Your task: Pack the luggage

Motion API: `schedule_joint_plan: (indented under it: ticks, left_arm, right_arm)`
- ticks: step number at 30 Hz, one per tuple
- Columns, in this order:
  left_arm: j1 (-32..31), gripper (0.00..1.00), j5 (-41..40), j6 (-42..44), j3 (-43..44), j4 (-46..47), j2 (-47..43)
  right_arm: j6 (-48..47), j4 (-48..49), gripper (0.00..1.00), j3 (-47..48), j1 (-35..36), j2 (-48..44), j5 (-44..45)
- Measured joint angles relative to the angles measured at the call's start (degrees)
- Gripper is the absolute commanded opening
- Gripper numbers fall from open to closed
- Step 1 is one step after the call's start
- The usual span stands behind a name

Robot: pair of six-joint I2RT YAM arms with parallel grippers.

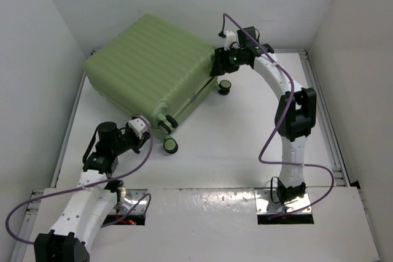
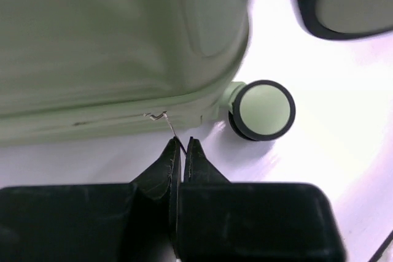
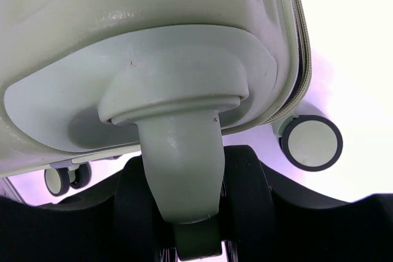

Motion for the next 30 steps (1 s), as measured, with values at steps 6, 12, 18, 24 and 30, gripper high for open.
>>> schedule_joint_plan:
  ticks: [6, 12, 18, 24, 30]
  left_arm:
    - [-3.8, 0.00, 2.0, 10.5, 0.5, -0.8, 2.7]
    - [-8.4, 0.00, 4.3, 10.8, 2.4, 0.7, 6.4]
    - [-16.5, 0.00, -4.5, 1.6, 1.3, 7.6, 6.6]
    - [-29.6, 0.00, -24.7, -9.2, 3.0, 13.1, 12.2]
    - [-39.8, 0.00, -43.6, -18.5, 10.1, 7.8, 19.2]
  right_arm:
    - [-0.3, 0.2, 0.00, 0.0, 0.0, 0.0, 0.2]
    - [-0.3, 1.1, 0.00, 0.0, 0.0, 0.0, 0.6]
    - [-0.2, 1.8, 0.00, 0.0, 0.0, 0.0, 0.8]
    - [0.6, 3.0, 0.00, -1.3, 0.0, -0.5, 1.1]
    - [3.5, 9.6, 0.00, -6.7, -1.4, -1.7, 2.5]
